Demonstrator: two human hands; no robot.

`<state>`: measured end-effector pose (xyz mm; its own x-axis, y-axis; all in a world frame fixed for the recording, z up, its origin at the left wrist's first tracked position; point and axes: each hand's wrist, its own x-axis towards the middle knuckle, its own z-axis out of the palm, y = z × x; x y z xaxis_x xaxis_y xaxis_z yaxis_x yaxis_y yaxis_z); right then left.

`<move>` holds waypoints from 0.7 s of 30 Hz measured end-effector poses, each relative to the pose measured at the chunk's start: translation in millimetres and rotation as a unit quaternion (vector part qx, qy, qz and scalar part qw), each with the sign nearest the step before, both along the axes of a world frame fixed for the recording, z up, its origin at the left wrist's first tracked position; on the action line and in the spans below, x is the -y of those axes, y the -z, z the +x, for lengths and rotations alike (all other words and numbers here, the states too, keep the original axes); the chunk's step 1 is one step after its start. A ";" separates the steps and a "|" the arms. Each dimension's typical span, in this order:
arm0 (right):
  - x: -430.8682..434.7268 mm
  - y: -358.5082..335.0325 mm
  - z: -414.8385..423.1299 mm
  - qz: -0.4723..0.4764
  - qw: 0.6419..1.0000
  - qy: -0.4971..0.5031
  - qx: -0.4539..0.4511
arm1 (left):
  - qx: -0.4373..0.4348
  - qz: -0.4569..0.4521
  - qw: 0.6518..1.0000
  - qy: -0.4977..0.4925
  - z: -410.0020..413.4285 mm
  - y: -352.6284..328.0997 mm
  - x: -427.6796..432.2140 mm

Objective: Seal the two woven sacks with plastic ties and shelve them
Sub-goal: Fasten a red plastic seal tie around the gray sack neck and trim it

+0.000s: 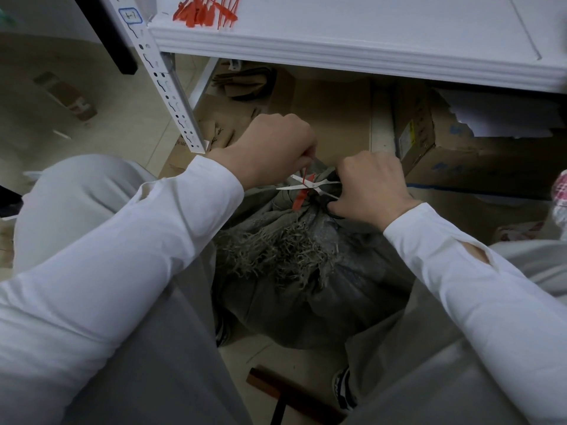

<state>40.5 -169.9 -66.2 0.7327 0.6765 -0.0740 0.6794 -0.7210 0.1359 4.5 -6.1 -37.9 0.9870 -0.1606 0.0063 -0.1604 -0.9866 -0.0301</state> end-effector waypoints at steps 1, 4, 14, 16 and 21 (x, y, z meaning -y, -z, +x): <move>-0.9 0.9 -0.2 0.002 1.000 0.001 0.000 | 0.003 -0.002 1.000 0.001 0.0 0.2 -0.7; -2.5 2.7 -1.2 0.001 1.000 0.003 -0.002 | 0.008 0.000 1.000 0.005 0.4 1.3 -1.7; -3.1 -1.8 0.9 -0.010 1.000 0.001 0.002 | 0.008 0.017 1.000 0.004 4.1 5.1 -2.6; -3.9 -2.7 0.1 -0.011 1.000 0.000 0.000 | 0.011 0.021 1.000 0.002 4.3 5.0 -2.6; -4.2 -4.3 -1.4 -0.010 1.000 -0.003 -0.001 | 0.012 0.030 0.999 -0.002 4.3 5.1 -3.2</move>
<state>39.0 -165.7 -61.9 0.7284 0.6793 -0.0897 0.6841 -0.7139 0.1495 8.8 -2.9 -42.9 0.9874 -0.1567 0.0205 -0.1541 -0.9837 -0.0927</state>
